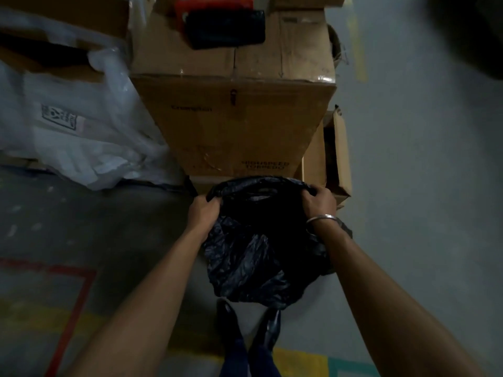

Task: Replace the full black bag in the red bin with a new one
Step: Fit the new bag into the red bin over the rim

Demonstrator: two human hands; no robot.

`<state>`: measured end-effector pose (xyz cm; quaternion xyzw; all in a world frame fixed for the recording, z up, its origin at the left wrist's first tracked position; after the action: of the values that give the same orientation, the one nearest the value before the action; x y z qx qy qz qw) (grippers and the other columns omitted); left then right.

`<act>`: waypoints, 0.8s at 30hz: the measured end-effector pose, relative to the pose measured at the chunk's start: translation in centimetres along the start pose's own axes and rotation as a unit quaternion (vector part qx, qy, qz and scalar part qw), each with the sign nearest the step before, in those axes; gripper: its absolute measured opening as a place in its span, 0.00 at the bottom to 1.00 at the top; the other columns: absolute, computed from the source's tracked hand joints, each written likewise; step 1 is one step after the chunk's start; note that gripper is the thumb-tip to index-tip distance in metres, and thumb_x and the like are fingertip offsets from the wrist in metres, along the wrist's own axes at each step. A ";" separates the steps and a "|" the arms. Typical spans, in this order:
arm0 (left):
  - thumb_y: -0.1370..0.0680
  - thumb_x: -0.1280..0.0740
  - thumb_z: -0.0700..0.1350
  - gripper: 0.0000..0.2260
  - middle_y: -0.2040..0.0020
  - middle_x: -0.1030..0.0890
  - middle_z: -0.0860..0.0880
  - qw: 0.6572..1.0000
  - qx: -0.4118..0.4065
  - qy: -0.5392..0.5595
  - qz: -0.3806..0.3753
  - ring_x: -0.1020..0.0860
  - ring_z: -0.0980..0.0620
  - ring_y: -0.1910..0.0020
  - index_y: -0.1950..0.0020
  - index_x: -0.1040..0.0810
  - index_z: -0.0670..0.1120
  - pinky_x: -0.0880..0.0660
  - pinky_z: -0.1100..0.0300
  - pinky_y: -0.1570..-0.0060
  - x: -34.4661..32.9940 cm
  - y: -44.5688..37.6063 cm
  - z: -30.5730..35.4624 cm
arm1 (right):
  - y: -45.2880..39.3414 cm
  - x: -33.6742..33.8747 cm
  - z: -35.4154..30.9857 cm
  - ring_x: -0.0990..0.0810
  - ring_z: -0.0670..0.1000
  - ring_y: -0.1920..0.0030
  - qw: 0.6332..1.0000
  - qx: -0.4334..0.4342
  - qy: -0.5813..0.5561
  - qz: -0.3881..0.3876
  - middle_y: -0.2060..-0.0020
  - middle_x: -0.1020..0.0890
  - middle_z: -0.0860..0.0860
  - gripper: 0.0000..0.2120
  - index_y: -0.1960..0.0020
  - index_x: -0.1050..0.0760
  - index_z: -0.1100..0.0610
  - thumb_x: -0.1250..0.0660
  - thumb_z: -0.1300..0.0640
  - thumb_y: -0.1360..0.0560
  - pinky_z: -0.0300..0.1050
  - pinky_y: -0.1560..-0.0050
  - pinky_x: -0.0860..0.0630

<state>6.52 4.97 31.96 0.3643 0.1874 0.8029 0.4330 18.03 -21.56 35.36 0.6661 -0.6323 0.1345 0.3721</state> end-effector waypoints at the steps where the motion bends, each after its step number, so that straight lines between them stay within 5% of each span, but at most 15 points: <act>1: 0.21 0.39 0.53 0.11 0.55 0.20 0.48 1.000 -0.001 -0.008 0.000 0.24 0.47 0.61 0.54 0.22 0.49 0.30 0.55 0.59 -0.3 -0.6 -0.3 | -0.3 -0.5 0.5 0.19 0.61 0.49 1.000 -0.001 0.009 0.000 0.51 0.16 0.60 0.14 0.45 0.18 0.60 0.36 0.54 0.24 0.50 0.49 0.24; 9: 0.22 0.38 0.55 0.20 0.44 0.21 0.45 0.999 0.016 -0.040 -0.004 0.22 0.44 0.49 0.37 0.23 0.43 0.26 0.55 0.53 -4.1 -6.1 -5.1 | -3.4 -6.0 6.6 0.19 0.62 0.55 0.998 -0.013 0.043 -0.044 0.58 0.17 0.61 0.13 0.54 0.21 0.62 0.37 0.53 0.24 0.51 0.59 0.27; 15: 0.20 0.38 0.53 0.21 0.37 0.25 0.47 0.998 0.048 -0.038 0.013 0.25 0.44 0.39 0.31 0.28 0.43 0.29 0.57 0.46 -7.0 -9.2 -8.6 | -5.2 -10.3 11.0 0.21 0.63 0.53 0.996 -0.043 0.063 -0.052 0.53 0.19 0.61 0.14 0.51 0.21 0.61 0.36 0.50 0.25 0.46 0.59 0.31; 20: 0.23 0.36 0.54 0.18 0.41 0.20 0.45 0.993 -0.009 -0.114 0.039 0.22 0.42 0.43 0.37 0.23 0.47 0.24 0.50 0.43 -7.8 -11.0 -10.9 | -6.0 -12.6 13.5 0.24 0.63 0.50 0.995 -0.058 0.074 -0.022 0.45 0.27 0.61 0.18 0.43 0.26 0.61 0.36 0.48 0.25 0.47 0.52 0.31; 24: 0.23 0.34 0.51 0.15 0.42 0.19 0.43 0.981 -0.041 -0.174 0.080 0.21 0.40 0.44 0.38 0.23 0.49 0.24 0.51 0.46 -9.0 -12.0 -13.5 | -6.5 -15.1 15.7 0.24 0.62 0.53 0.997 -0.014 0.078 -0.027 0.52 0.24 0.62 0.11 0.52 0.29 0.60 0.38 0.51 0.24 0.46 0.57 0.36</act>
<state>6.40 4.37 11.78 0.4947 0.0465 0.7663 0.4074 17.07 -21.32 12.69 0.6649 -0.5852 0.1672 0.4330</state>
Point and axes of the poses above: each hand's wrist, its own y-axis away from the middle knuckle, its own x-axis out of the back of the hand, z = x × y, the point moved 5 cm from there along -y, towards the middle knuckle
